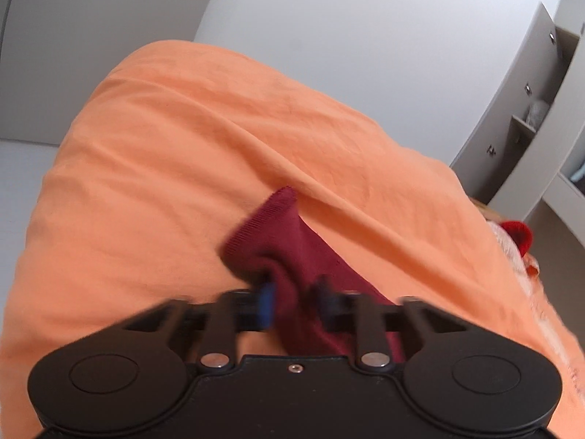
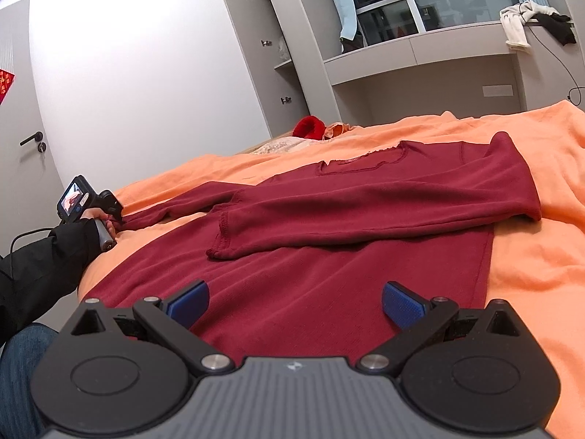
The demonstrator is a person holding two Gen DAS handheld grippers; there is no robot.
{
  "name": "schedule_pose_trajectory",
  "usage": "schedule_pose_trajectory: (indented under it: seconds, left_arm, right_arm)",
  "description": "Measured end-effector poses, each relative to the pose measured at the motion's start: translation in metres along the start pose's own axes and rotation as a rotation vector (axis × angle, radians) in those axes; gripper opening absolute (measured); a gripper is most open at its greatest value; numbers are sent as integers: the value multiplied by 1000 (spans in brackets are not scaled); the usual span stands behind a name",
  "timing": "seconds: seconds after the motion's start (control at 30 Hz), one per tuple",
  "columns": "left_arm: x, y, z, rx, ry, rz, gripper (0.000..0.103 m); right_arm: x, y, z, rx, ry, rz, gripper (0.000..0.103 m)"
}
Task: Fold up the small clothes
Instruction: 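Grasp a sleeve cuff with the left tool and fold it across the body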
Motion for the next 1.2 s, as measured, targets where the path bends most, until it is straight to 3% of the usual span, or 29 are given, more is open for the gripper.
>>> schedule_pose_trajectory:
  seconds: [0.1, 0.23, 0.33, 0.57, 0.77, 0.93, 1.03, 1.2]
  left_arm:
    - [2, 7, 1, -30, -24, 21, 8]
    - [15, 33, 36, -124, -217, 141, 7]
    - [26, 67, 70, -239, -367, 246, 7]
    - [25, 174, 146, -552, -524, 388, 7]
    - [-33, 261, 207, -791, -721, 404, 8]
    - [-98, 311, 246, -969, -850, 349, 8]
    - [-146, 327, 261, -1050, -939, 303, 8]
    - [-231, 323, 259, -1121, -1031, 145, 9]
  right_arm:
    - [0, 0, 1, 2, -5, 0, 103]
    - [0, -2, -1, 0, -7, 0, 103]
    - [0, -1, 1, 4, -7, 4, 103]
    - [3, 6, 2, -3, -14, 38, 103]
    - [14, 22, 4, -23, -25, 106, 103]
    - [26, 41, 16, -117, -24, 165, 103]
    - [32, 53, 29, -201, -44, 196, 103]
    - [37, 70, 52, -277, -89, 241, 103]
Point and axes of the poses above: each gripper's, at about its wrist camera, not at the fingertips, and y roughly against the way its jaws point, z to its right, x to its top, the point moved 5 cm from there along -y, roughly the way its jaws point, and after that the axes turned 5 degrees about -x, right-handed, at the moved point
